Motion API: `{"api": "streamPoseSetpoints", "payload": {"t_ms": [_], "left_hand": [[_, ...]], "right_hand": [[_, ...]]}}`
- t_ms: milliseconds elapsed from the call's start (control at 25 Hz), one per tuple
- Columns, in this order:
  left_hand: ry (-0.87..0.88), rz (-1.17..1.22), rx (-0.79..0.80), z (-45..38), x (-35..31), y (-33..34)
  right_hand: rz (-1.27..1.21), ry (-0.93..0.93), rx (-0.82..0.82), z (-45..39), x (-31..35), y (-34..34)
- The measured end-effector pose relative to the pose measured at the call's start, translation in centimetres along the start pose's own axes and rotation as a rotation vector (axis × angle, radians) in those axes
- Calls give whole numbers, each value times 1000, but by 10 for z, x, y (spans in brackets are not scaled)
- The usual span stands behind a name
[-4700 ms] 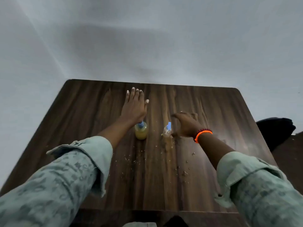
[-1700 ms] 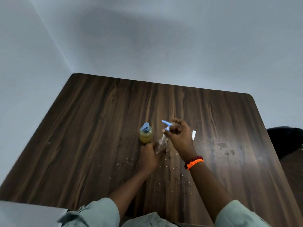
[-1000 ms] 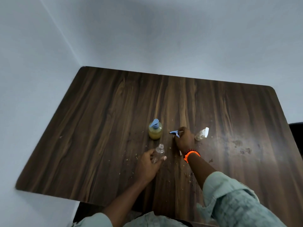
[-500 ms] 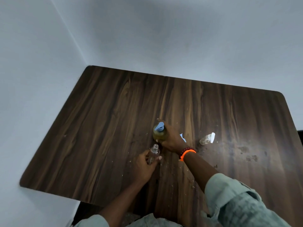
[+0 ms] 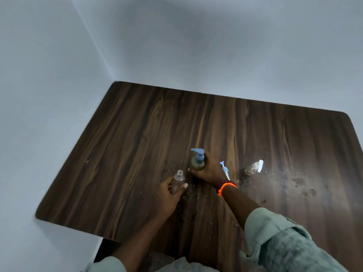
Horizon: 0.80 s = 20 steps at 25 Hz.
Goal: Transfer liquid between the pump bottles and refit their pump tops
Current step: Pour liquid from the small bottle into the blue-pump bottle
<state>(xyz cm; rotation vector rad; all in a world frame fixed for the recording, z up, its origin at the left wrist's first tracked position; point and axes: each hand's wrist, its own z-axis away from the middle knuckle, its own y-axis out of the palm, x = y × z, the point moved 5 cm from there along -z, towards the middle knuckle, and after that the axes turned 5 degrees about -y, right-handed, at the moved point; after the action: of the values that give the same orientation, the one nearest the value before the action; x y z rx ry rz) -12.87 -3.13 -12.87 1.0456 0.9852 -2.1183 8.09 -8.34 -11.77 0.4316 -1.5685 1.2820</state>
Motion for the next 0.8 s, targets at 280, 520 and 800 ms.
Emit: {"api": "streamPoseSetpoints", "payload": {"t_ms": [280,520,800], "left_hand": [[100,-2,72,4,-30,13],[178,65,196,19,-47,39],[238,45,304,35,-53,49]], "right_hand": [[-321,62,-243,80,28,-29],[-811,184,-299,154,36,-42],[-1106,363,-182,200,53,-33]]}}
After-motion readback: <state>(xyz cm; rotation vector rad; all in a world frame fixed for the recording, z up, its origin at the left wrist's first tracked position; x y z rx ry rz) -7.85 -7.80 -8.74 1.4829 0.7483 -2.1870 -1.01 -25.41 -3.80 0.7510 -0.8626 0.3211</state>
